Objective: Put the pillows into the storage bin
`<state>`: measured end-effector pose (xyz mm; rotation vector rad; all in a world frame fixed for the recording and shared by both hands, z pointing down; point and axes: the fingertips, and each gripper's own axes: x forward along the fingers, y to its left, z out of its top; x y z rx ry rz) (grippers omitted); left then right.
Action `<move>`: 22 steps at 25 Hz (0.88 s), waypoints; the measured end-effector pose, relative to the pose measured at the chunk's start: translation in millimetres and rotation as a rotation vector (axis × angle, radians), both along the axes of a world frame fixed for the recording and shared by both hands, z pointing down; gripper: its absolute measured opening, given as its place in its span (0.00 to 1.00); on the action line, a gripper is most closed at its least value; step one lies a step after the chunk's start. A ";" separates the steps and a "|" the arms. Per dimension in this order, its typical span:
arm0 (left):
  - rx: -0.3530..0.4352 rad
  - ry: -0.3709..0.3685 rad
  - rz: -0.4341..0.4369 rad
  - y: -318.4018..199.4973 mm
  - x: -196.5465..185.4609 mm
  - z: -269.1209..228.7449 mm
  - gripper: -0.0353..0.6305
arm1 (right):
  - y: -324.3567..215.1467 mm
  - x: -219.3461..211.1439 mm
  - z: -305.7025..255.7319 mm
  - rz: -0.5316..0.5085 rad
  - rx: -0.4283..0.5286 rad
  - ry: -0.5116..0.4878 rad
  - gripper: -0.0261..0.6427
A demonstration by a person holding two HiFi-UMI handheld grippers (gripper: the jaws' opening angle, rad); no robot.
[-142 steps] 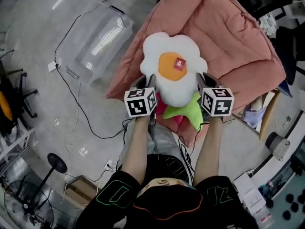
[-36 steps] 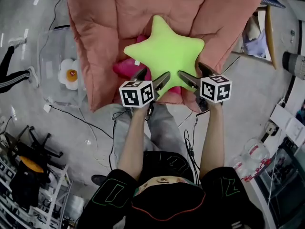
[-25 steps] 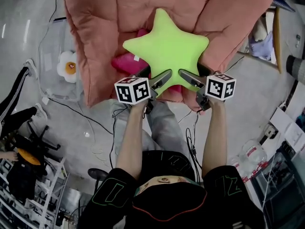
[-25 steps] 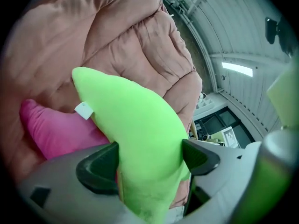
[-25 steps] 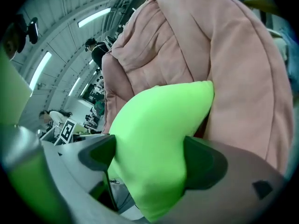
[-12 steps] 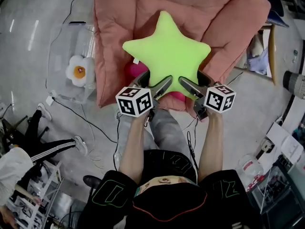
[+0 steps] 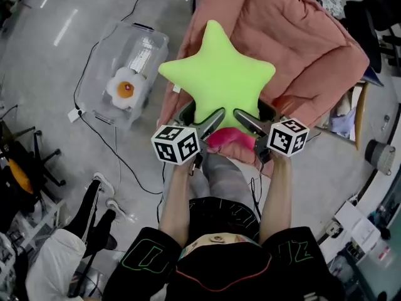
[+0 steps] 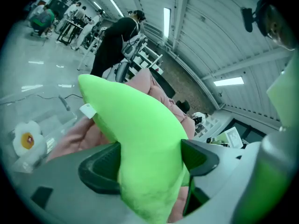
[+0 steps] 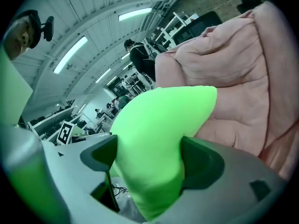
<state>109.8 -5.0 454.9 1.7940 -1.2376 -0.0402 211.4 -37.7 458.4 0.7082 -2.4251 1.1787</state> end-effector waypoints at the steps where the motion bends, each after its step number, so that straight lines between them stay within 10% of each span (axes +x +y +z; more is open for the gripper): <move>1: 0.007 0.000 -0.026 2.0 -14.7 -3.0 0.66 | -0.6 -15.5 -3.1 -0.028 0.006 0.000 0.69; 22: -0.016 -0.017 -0.505 89.1 -380.0 28.8 0.68 | 43.9 -406.5 31.2 -0.496 -0.027 -0.027 0.69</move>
